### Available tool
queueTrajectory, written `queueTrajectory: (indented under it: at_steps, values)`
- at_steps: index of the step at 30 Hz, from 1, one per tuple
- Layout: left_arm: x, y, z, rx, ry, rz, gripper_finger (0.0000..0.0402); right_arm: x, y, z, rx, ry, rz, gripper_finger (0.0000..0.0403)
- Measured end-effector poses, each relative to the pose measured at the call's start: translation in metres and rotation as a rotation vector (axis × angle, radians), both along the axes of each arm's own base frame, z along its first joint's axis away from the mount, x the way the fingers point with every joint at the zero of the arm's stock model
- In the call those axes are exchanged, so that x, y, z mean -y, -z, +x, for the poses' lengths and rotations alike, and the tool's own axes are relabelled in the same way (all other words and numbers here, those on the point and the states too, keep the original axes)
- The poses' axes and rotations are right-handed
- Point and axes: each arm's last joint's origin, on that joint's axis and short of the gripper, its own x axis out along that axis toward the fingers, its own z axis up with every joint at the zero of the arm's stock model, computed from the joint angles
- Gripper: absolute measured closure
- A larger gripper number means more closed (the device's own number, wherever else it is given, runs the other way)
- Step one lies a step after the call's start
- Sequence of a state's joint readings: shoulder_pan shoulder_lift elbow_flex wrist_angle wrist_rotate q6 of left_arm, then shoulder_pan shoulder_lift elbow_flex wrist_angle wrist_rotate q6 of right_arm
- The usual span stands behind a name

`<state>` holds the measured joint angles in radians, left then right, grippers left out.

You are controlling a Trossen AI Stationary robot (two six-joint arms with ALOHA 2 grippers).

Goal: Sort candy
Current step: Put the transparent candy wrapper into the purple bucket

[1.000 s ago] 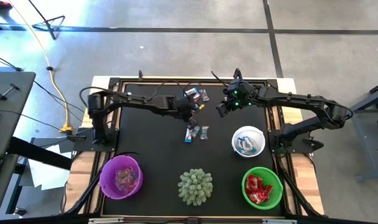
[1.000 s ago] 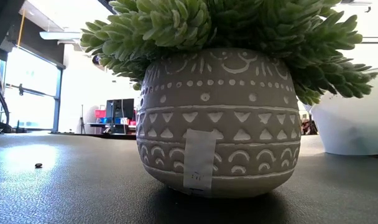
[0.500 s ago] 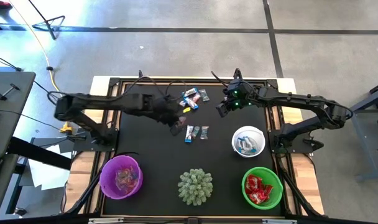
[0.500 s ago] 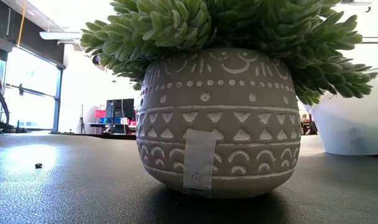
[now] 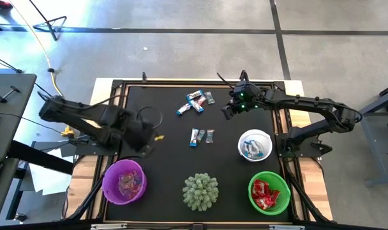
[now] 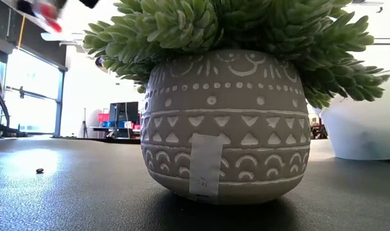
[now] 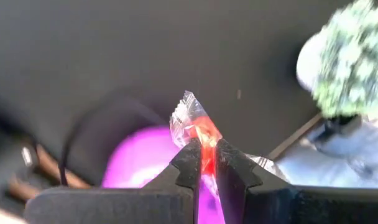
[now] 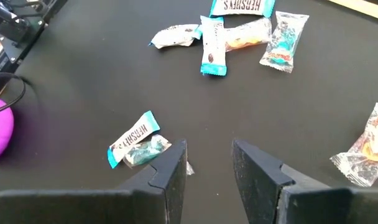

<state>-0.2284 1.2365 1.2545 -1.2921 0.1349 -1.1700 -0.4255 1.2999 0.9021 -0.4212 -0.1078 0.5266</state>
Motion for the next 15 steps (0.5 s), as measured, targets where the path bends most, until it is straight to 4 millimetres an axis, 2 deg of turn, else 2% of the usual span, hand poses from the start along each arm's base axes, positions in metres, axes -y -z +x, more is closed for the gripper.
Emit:
queueTrajectory:
  at_steps: [6,11,15]
  values:
    - [0.035,0.001,-0.025,-0.160,0.001,-0.067,0.0376,0.000,0.000,0.000,0.001,0.000,0.000,0.0279]
    - [0.050,0.004,-0.044,-0.307,-0.024,-0.024,0.0367,0.002,0.000,-0.001,-0.018,0.037,-0.041,0.0279]
    - [0.060,0.004,-0.047,-0.304,-0.049,-0.038,0.0343,0.002,0.000,-0.001,-0.026,0.056,-0.059,0.0279]
